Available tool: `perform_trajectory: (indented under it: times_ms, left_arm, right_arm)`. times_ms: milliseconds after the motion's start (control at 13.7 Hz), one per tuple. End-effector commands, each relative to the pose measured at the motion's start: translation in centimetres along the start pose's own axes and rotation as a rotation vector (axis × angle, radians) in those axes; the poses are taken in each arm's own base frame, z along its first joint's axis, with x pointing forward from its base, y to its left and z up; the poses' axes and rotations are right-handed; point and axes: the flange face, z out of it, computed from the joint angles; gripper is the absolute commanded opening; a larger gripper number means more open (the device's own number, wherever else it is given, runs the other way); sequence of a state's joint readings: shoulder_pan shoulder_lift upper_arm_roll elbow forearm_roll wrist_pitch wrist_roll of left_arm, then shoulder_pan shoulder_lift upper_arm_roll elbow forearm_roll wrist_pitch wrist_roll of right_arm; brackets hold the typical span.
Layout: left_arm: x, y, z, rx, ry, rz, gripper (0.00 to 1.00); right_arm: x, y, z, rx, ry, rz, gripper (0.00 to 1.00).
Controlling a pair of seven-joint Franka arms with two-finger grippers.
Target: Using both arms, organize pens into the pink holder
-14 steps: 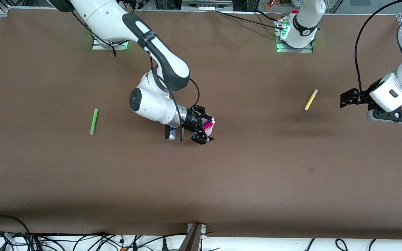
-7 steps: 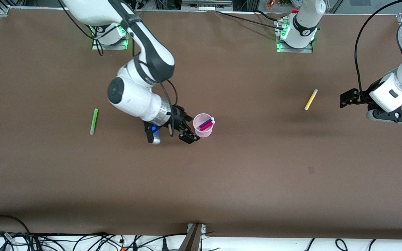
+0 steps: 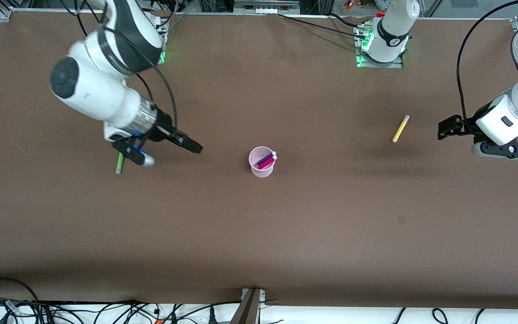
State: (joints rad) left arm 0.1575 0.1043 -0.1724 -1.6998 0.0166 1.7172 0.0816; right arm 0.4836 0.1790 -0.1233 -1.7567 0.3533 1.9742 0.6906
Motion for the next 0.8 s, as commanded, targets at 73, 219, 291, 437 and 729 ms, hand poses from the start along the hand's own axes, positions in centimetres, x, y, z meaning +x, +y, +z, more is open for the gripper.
perform_trajectory:
  times_ms: [73, 219, 291, 437, 729]
  left_arm:
    - [0.0, -0.3, -0.1, -0.007, 0.011, -0.016, 1.00]
    - [0.0, -0.2, -0.2, -0.006, 0.012, -0.015, 1.00]
    - [0.0, -0.2, -0.2, -0.006, 0.012, -0.015, 1.00]
    - [0.0, -0.3, -0.2, -0.006, 0.012, -0.016, 1.00]
    - [0.0, -0.3, -0.3, -0.006, 0.014, -0.019, 1.00]
  right_arm:
    - [0.3, 6.2, -5.3, -0.113, 0.004, -0.197, 1.00]
    - [1.5, 9.4, -8.1, -0.173, 0.015, -0.284, 1.00]
    - [2.0, 10.6, -9.4, -0.190, 0.030, -0.348, 1.00]
    - [2.8, 12.3, -11.2, -0.192, 0.044, -0.460, 1.00]
    - [2.9, 12.7, -13.4, -0.252, 0.055, -0.521, 1.00]
